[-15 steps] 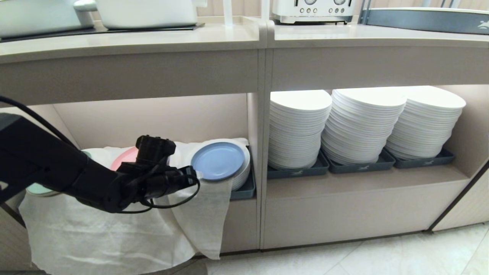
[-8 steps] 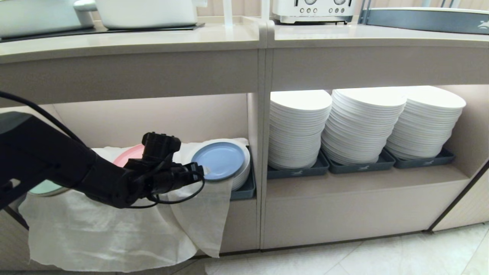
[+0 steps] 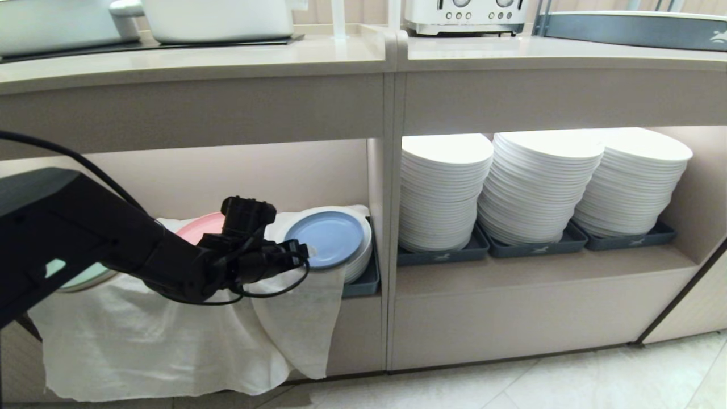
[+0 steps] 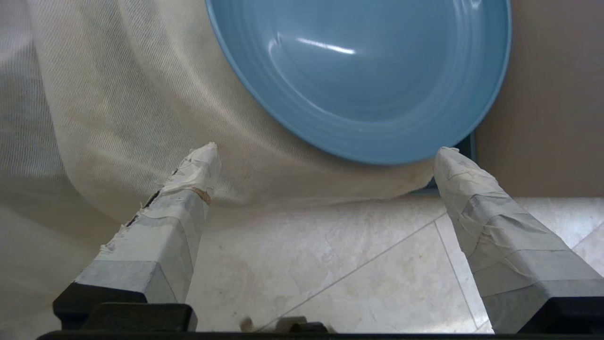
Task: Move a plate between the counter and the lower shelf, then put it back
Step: Pick up the plate in the cupboard
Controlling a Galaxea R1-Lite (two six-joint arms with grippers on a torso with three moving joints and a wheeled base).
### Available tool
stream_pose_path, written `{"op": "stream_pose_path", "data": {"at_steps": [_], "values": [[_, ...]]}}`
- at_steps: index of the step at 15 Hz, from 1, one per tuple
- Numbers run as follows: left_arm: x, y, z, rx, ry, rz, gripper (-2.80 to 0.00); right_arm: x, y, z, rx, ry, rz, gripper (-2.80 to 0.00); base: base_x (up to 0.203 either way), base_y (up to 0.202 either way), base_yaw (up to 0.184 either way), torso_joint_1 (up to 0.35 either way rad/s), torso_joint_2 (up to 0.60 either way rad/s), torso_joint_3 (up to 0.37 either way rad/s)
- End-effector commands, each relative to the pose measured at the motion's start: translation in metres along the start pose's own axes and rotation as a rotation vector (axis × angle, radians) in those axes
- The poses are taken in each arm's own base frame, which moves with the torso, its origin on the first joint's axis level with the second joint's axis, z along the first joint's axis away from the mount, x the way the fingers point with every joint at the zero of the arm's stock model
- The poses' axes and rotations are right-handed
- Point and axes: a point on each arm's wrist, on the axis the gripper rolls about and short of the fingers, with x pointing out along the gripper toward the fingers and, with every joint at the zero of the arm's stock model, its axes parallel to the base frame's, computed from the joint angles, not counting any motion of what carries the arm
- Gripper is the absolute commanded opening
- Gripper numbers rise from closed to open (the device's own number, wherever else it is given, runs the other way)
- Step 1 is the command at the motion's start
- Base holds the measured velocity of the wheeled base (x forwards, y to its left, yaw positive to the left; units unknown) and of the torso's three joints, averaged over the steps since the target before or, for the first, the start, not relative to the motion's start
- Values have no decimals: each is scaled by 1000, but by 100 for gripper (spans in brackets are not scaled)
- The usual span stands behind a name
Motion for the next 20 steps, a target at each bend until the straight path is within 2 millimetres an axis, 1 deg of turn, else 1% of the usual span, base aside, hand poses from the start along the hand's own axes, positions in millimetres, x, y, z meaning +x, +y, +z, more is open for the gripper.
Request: {"op": "stream_pose_path", "data": {"at_steps": [1,7,13,15,20], "values": [[10,1,-2,-2,-1,18,0,0,0,0,0,-1,0,-280,0,0,0,0,0,0],[26,3,-3,-3,-2,47,0,0,0,0,0,-1,0,-280,0,0,0,0,0,0],[40,-2,8,-8,-40,32,0,0,0,0,0,-1,1,-280,0,0,0,0,0,0],[46,-1,8,-10,-41,37,0,0,0,0,0,-1,0,-280,0,0,0,0,0,0],[52,3,6,-13,-34,47,0,0,0,0,0,-1,1,-280,0,0,0,0,0,0]]}}
